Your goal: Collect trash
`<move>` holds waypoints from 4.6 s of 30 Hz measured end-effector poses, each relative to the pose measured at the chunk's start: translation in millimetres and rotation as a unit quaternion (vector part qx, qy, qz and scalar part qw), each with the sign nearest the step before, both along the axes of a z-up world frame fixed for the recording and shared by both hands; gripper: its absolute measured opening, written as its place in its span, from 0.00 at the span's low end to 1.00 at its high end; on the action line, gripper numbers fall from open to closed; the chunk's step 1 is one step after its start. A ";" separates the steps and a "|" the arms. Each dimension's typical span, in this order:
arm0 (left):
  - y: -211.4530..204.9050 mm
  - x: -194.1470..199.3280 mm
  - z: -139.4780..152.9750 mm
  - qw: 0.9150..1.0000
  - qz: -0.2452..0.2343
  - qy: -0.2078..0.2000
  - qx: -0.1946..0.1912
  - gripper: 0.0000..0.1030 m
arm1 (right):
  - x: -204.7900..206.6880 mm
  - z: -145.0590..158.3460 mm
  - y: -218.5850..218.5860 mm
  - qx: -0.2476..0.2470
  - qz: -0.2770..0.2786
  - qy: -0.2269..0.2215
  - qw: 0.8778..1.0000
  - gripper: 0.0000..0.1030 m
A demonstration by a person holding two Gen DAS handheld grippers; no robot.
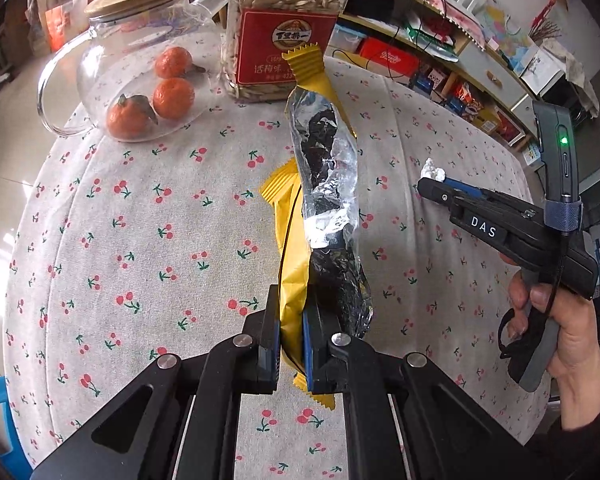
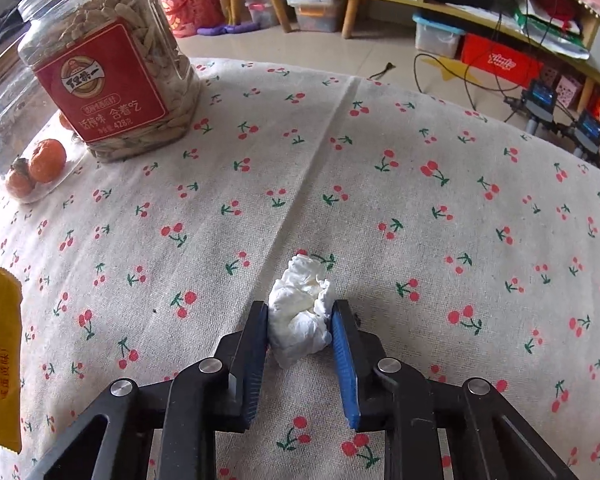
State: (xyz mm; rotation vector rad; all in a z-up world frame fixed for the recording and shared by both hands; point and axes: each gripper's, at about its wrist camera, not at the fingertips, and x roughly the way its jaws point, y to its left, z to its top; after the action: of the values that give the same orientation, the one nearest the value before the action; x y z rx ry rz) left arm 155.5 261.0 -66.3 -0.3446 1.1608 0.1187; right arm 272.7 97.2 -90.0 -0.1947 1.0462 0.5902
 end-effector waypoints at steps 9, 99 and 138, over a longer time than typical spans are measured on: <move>-38.0 1.2 10.3 0.999 -0.039 -0.012 -0.007 0.08 | -30.1 21.9 -59.0 -0.004 -0.018 0.009 1.000 0.27; -573.6 106.6 0.8 0.888 -0.454 0.029 -0.064 0.57 | -140.5 41.8 -602.0 0.055 -0.362 0.076 0.927 0.28; -332.2 -31.0 47.1 0.960 -0.274 -0.061 -0.005 0.97 | -153.3 67.3 -518.5 0.032 -0.342 0.046 0.938 0.79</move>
State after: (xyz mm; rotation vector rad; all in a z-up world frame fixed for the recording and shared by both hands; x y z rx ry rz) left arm 124.5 -71.2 -19.2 -0.0279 1.0971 -0.3903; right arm 119.4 -421.3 -22.7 0.2574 1.1000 -0.0018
